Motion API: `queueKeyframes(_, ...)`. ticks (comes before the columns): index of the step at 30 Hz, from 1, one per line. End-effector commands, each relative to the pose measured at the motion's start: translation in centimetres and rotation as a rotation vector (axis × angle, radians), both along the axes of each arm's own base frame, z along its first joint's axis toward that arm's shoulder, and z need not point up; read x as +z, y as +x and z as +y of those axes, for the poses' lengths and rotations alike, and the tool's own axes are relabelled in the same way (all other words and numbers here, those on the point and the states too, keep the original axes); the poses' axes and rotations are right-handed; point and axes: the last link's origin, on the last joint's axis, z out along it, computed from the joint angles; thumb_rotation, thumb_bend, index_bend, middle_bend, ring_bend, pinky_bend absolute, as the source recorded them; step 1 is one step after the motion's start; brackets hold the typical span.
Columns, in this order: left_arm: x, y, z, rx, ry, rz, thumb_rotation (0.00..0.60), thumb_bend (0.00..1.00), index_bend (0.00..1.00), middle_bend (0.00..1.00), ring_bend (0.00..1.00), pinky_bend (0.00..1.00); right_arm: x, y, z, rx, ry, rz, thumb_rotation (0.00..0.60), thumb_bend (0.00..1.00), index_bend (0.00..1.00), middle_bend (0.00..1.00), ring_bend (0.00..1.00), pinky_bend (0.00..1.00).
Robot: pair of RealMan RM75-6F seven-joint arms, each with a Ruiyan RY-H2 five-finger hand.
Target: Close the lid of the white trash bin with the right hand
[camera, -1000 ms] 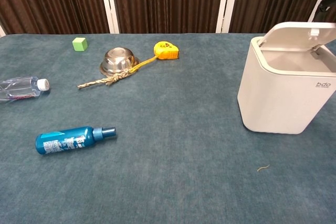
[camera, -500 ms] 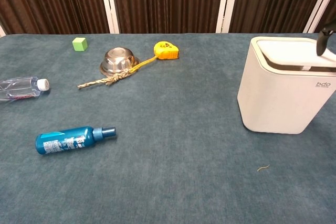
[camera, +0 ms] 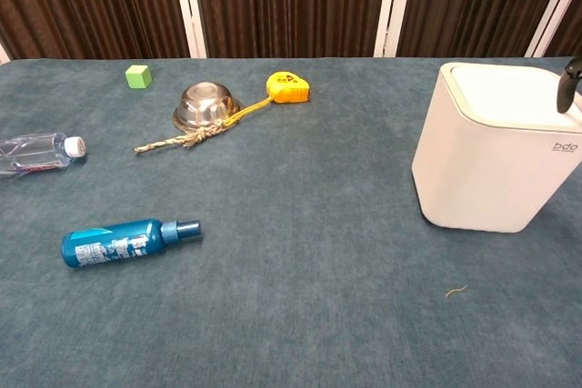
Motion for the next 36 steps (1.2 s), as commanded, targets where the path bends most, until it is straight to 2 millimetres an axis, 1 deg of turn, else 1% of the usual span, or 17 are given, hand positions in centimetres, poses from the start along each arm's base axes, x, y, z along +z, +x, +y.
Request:
queueKeyframes(1, 0.0, 0.0, 0.0, 0.0, 0.0, 0.0, 0.6, 0.46, 0.3, 0.18, 0.09, 0.24, 0.3, 0.2, 0.1, 0.003, -0.004, -0.022, 0.6, 0.85, 0.44, 0.82, 0.87, 0.96)
queueKeyframes(4, 0.0, 0.0, 0.0, 0.0, 0.0, 0.001, 0.6, 0.46, 0.3, 0.18, 0.09, 0.24, 1.4, 1.1, 0.7, 0.033, -0.055, -0.09, 0.6, 0.85, 0.42, 0.82, 0.87, 0.96)
queueKeyframes(8, 0.1, -0.1, 0.0, 0.004, 0.007, 0.001, 0.6, 0.46, 0.3, 0.18, 0.09, 0.24, 3.9, 2.0, 2.6, 0.102, -0.153, -0.185, 0.6, 0.85, 0.38, 0.81, 0.83, 0.96)
queueKeyframes(9, 0.1, -0.1, 0.0, 0.003, 0.009, 0.0, 0.6, 0.46, 0.3, 0.18, 0.09, 0.24, 4.4, 1.9, 3.1, 0.12, -0.173, -0.186, 0.6, 0.84, 0.37, 0.8, 0.81, 0.96)
queueKeyframes(12, 0.2, 0.0, 0.0, 0.001, 0.015, -0.002, 0.6, 0.46, 0.3, 0.18, 0.09, 0.24, 5.6, 0.5, 4.9, 0.153, -0.237, -0.173, 0.6, 0.73, 0.37, 0.69, 0.71, 0.94)
queueKeyframes(14, 0.3, -0.1, 0.0, 0.0, 0.019, -0.004, 0.6, 0.46, 0.3, 0.18, 0.09, 0.24, 5.9, -1.1, 6.1, 0.158, -0.278, -0.157, 0.6, 0.62, 0.36, 0.61, 0.63, 0.91)
queueKeyframes(15, 0.3, -0.1, 0.0, 0.0, 0.021, -0.006, 0.6, 0.46, 0.3, 0.18, 0.09, 0.24, 5.8, -2.1, 6.7, 0.159, -0.297, -0.145, 0.6, 0.59, 0.36, 0.58, 0.61, 0.89)
queueKeyframes(16, 0.4, -0.2, 0.0, 0.001, 0.023, -0.007, 0.6, 0.46, 0.3, 0.18, 0.09, 0.24, 5.6, -2.9, 7.1, 0.163, -0.311, -0.137, 0.6, 0.52, 0.35, 0.52, 0.56, 0.83)
queueKeyframes(18, 0.4, -0.3, 0.0, 0.006, 0.026, -0.008, 0.6, 0.46, 0.3, 0.18, 0.09, 0.24, 5.0, -4.8, 7.7, 0.173, -0.344, -0.118, 0.6, 0.43, 0.32, 0.44, 0.46, 0.73)
queueKeyframes(19, 0.4, -0.3, 0.0, 0.008, 0.028, -0.008, 0.6, 0.46, 0.3, 0.18, 0.09, 0.24, 4.6, -5.8, 7.9, 0.181, -0.359, -0.094, 0.6, 0.38, 0.29, 0.39, 0.39, 0.65)
queueKeyframes(21, 0.5, -0.4, 0.0, 0.014, 0.032, -0.005, 0.6, 0.46, 0.3, 0.18, 0.09, 0.24, 3.8, -8.5, 8.0, 0.196, -0.376, 0.028, 0.6, 0.29, 0.17, 0.28, 0.25, 0.47)
queueKeyframes(22, 0.5, -0.4, 0.1, 0.015, 0.034, -0.005, 0.6, 0.46, 0.3, 0.18, 0.09, 0.24, 3.6, -9.0, 7.9, 0.198, -0.382, 0.051, 0.6, 0.25, 0.09, 0.22, 0.18, 0.36)
queueKeyframes(24, 0.5, -0.4, 0.1, 0.018, 0.038, -0.01, 0.6, 0.46, 0.3, 0.18, 0.09, 0.24, 2.8, -10.1, 7.5, 0.211, -0.409, 0.057, 0.6, 0.22, 0.03, 0.14, 0.1, 0.24)
queueKeyframes(25, 0.5, -0.4, 0.1, 0.019, 0.04, -0.011, 0.6, 0.46, 0.3, 0.18, 0.09, 0.24, 2.6, -10.4, 7.4, 0.217, -0.418, 0.038, 0.6, 0.21, 0.02, 0.12, 0.07, 0.2)
queueKeyframes(29, 0.3, -0.5, 0.2, 0.027, 0.046, -0.006, 0.6, 0.46, 0.3, 0.18, 0.09, 0.24, 2.1, -11.7, 7.2, 0.292, -0.446, -0.028, 0.6, 0.21, 0.03, 0.11, 0.06, 0.17)
queueKeyframes(32, -0.1, -0.4, 0.3, 0.025, 0.024, -0.005, 0.6, 0.46, 0.3, 0.18, 0.09, 0.24, 1.9, -12.8, 7.3, 0.297, -0.471, -0.022, 0.6, 0.21, 0.03, 0.11, 0.06, 0.17)
queueKeyframes(36, -0.7, -0.2, 0.5, 0.017, -0.007, 0.007, 0.6, 0.46, 0.3, 0.18, 0.09, 0.24, 1.6, -13.1, 7.2, 0.289, -0.452, -0.029, 0.6, 0.21, 0.03, 0.11, 0.06, 0.17)
